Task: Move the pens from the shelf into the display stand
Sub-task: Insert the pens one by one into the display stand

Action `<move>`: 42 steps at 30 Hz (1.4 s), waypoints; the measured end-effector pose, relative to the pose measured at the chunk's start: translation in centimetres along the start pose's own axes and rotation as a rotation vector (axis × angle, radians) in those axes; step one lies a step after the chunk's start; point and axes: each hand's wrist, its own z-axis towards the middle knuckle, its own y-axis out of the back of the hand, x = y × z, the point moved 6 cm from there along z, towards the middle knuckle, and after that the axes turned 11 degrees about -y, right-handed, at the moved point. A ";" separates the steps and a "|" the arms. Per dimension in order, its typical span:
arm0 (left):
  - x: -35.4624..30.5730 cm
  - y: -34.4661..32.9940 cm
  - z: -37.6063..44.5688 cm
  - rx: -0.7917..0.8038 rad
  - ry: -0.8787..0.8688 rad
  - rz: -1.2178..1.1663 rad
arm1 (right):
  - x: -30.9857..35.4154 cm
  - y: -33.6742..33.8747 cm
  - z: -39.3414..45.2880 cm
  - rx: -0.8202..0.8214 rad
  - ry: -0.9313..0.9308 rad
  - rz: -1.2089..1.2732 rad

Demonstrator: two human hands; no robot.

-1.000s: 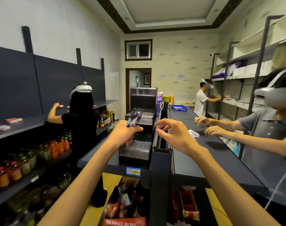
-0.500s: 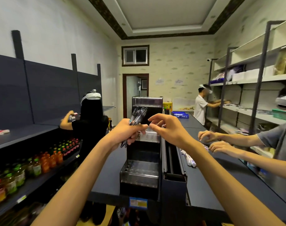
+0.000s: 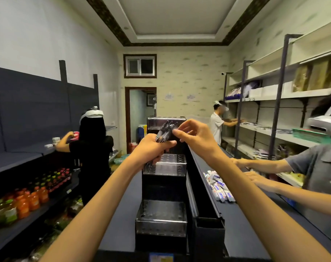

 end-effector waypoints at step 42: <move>3.9 7.9 2.4 -0.181 0.059 0.105 | 4.5 -2.2 13.8 -0.312 -0.082 0.266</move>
